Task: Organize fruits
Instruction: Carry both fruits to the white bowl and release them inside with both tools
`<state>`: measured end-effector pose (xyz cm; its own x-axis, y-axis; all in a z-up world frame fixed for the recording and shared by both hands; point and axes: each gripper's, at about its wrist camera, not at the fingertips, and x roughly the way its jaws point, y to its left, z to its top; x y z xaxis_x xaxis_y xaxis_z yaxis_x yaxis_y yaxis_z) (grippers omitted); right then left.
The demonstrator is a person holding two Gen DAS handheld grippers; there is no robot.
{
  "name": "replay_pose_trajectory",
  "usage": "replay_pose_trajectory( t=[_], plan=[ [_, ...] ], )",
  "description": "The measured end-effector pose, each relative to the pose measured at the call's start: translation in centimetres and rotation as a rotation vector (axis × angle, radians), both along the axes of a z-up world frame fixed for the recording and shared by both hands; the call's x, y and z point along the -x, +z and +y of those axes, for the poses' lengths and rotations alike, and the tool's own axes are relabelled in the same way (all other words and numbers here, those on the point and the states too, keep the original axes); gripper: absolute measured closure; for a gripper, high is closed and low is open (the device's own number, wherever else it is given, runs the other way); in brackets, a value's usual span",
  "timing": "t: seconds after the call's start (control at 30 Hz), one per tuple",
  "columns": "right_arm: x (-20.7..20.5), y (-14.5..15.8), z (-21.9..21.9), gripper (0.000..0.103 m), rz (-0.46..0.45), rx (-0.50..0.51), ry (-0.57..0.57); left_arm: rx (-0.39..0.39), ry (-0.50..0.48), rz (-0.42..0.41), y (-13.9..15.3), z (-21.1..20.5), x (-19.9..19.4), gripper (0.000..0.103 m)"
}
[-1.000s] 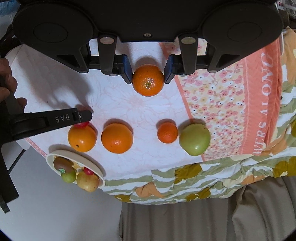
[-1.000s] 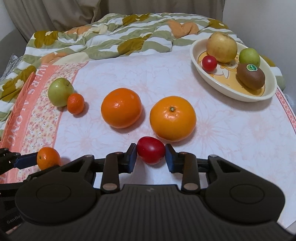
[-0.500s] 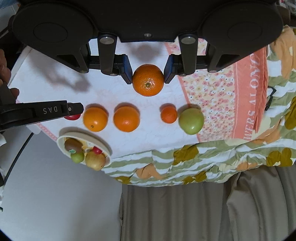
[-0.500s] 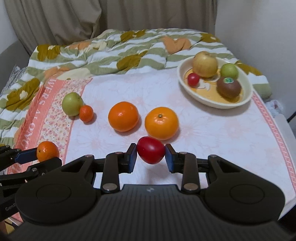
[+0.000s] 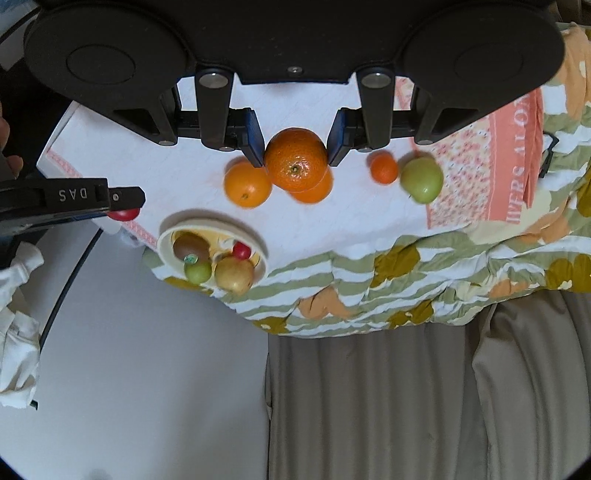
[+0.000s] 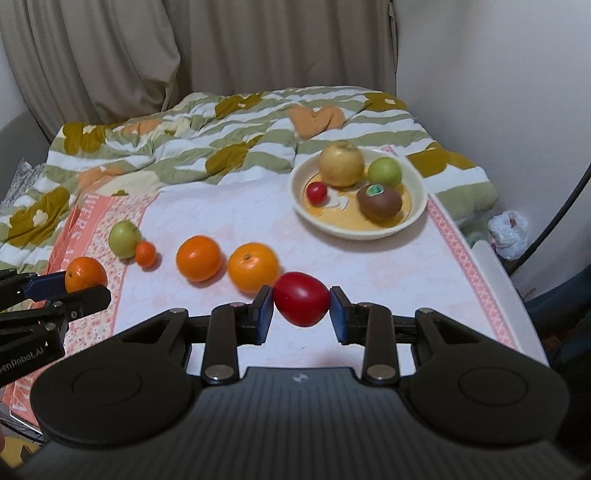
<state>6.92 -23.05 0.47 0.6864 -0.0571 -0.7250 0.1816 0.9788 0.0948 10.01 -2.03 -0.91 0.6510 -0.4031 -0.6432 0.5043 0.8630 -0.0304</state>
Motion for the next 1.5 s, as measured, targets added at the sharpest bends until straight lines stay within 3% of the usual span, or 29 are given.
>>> replay_pose_trajectory(
  t=[0.33, 0.73, 1.07, 1.5],
  plan=[
    [-1.1, 2.0, -7.9, 0.055, -0.052, 0.007, 0.099, 0.000, 0.078, -0.039, 2.1, -7.4, -0.4, 0.063],
    [-5.5, 2.7, -17.2, 0.055, -0.061, 0.030, 0.181, -0.016, 0.134, -0.049, 2.5, -17.0, -3.2, 0.062],
    [-10.2, 0.4, -21.0, 0.055, -0.023, 0.009, 0.169, -0.075, 0.089, 0.045, -0.9, -21.9, -8.4, 0.062],
    [-14.0, -2.7, -22.1, 0.055, 0.054, -0.017, 0.110, -0.158, -0.005, 0.200, -6.7, -24.9, -14.2, 0.062]
  ],
)
